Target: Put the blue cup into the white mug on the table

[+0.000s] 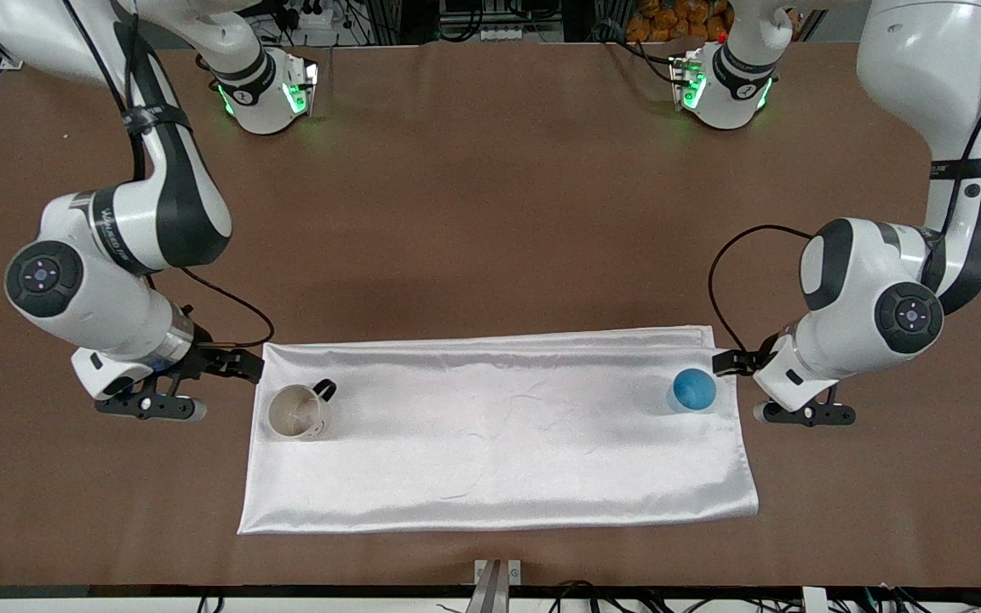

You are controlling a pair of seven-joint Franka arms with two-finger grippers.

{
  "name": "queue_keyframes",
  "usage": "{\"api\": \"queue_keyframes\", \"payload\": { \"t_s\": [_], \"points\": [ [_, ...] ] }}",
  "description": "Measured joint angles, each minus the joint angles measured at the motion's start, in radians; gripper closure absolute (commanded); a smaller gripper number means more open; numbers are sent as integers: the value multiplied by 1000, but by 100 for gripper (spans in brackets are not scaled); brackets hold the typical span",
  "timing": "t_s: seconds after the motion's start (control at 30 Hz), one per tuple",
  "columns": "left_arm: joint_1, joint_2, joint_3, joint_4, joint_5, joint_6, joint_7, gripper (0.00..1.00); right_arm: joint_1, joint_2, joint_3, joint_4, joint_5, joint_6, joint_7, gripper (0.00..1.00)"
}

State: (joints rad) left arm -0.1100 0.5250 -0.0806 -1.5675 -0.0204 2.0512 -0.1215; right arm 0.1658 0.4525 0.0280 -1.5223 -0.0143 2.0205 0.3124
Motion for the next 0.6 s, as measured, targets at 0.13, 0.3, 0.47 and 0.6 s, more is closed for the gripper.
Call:
{"api": "queue_keyframes", "payload": {
  "t_s": [0.13, 0.3, 0.47, 0.6],
  "points": [
    [0, 28, 0, -2, 0, 21, 0, 0, 12, 43, 0, 0, 0, 23, 116, 0],
    [1, 48, 0, -14, 0, 51, 0, 0, 22, 97, 0, 0, 33, 90, 208, 0],
    [2, 55, 0, -30, 0, 83, 0, 0, 34, 150, 0, 0, 144, 124, 255, 0],
    [4, 57, 1, -39, 0, 97, 0, 3, 47, 186, 1, 0, 195, 158, 270, 0]
  ]
}}
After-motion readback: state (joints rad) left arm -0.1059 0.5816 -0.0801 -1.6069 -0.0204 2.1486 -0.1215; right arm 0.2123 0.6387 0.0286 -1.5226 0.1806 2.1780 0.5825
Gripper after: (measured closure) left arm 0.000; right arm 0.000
